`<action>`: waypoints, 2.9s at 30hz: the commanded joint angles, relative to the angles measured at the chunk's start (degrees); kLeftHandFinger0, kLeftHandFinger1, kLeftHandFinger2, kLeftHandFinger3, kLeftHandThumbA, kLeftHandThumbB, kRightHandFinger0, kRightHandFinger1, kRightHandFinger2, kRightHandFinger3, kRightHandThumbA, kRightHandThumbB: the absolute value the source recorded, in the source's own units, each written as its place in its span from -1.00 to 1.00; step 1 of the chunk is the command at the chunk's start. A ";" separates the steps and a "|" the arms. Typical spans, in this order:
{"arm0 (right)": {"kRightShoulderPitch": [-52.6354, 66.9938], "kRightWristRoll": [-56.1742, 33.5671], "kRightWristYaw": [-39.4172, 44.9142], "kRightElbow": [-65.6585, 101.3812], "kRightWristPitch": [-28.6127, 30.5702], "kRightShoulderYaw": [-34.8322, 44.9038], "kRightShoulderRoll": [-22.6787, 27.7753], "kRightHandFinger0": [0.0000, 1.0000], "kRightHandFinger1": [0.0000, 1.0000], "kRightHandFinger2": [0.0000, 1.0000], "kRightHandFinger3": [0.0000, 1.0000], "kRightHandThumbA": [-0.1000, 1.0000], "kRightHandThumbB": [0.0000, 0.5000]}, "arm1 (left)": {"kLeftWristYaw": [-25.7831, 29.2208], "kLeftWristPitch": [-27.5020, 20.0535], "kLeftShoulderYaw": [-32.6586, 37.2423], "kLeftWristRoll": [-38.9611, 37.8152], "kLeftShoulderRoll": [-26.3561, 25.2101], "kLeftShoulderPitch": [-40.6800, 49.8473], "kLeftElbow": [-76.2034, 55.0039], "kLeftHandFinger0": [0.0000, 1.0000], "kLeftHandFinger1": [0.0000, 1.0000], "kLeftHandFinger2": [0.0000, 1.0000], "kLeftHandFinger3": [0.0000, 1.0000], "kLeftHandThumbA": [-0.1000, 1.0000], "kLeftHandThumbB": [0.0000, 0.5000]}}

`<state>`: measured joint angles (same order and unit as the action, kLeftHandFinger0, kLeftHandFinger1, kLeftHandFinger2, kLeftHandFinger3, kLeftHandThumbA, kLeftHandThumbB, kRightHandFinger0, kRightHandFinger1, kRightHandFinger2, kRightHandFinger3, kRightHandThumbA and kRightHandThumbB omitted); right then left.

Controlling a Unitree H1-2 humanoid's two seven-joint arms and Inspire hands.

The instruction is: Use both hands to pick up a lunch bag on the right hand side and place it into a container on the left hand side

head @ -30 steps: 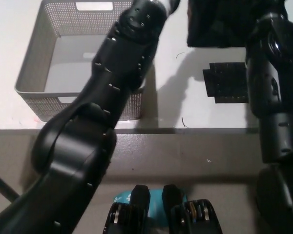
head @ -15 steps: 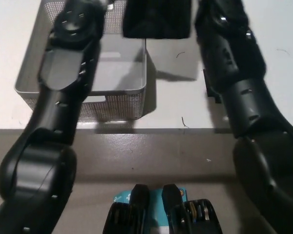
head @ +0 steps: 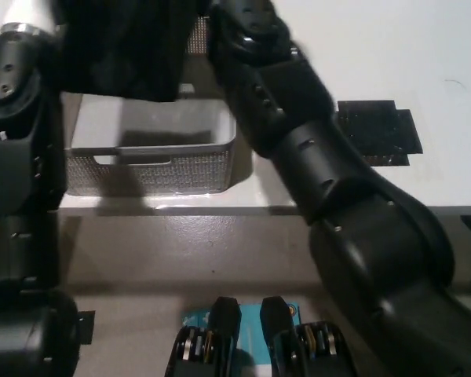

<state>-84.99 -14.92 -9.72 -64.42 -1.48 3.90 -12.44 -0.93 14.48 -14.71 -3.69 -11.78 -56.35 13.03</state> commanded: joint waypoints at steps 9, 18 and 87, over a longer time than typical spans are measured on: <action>-6.02 0.62 10.71 -3.82 5.66 -1.07 -2.75 1.00 1.00 1.00 1.00 1.00 -0.44 | -3.57 9.38 6.41 1.97 -4.32 -1.24 -4.74 1.00 1.00 1.00 1.00 1.00 -0.44; 0.90 14.53 6.13 2.45 -3.97 -13.85 9.66 1.00 1.00 1.00 1.00 0.07 -0.78 | -17.65 11.00 19.46 5.17 -22.25 0.25 2.67 1.00 1.00 1.00 1.00 1.00 -0.35; 95.36 4.69 17.63 63.78 19.40 -10.47 13.19 1.00 1.00 1.00 1.00 1.00 -0.01 | -18.22 -26.59 5.75 -1.50 7.37 70.04 -24.06 1.00 1.00 1.00 1.00 1.00 -0.55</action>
<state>10.38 -9.14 4.25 4.07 7.81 -5.35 2.24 -22.97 3.39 -9.97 -10.54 -5.66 11.81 -17.48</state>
